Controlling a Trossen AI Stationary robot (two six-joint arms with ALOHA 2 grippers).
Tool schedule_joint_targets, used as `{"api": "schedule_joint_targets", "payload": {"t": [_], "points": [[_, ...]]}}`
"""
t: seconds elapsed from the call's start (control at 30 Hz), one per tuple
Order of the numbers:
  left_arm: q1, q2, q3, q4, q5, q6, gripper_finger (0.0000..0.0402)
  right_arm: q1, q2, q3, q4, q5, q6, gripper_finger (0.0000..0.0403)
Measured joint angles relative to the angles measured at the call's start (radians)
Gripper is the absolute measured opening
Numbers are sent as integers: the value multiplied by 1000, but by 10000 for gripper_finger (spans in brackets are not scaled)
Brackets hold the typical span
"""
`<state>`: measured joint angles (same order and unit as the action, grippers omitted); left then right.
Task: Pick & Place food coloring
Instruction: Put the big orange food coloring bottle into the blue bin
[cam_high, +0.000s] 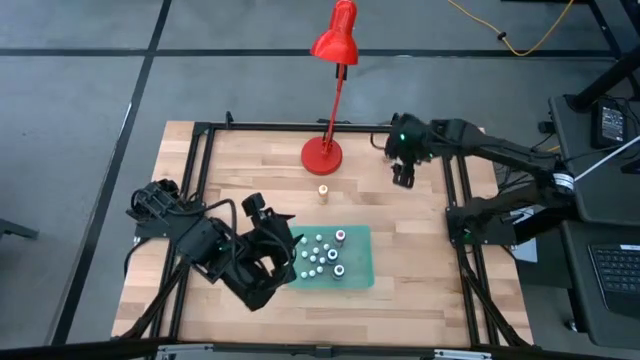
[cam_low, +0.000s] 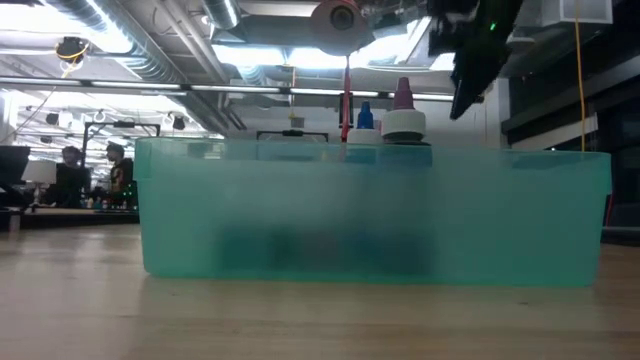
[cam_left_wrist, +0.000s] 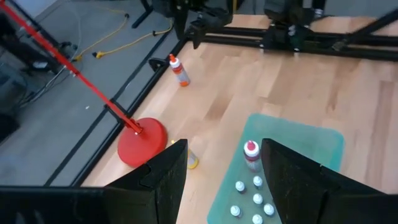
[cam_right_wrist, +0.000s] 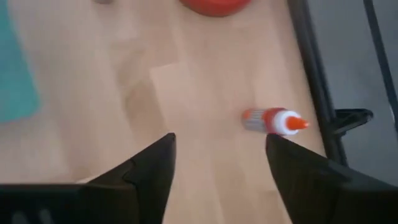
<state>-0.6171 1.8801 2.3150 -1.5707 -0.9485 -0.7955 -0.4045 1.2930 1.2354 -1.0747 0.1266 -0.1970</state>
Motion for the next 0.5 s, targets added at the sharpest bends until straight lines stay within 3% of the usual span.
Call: {"api": "schedule_joint_targets", "payload": {"t": [0.27, 0.5], "points": [[70, 0, 0, 0, 0, -47, 198, -270, 121, -13, 101, -15, -12, 329], [139, 0, 0, 0, 33, -58, 198, -372, 239, -13, 134, -15, -21, 336]]}}
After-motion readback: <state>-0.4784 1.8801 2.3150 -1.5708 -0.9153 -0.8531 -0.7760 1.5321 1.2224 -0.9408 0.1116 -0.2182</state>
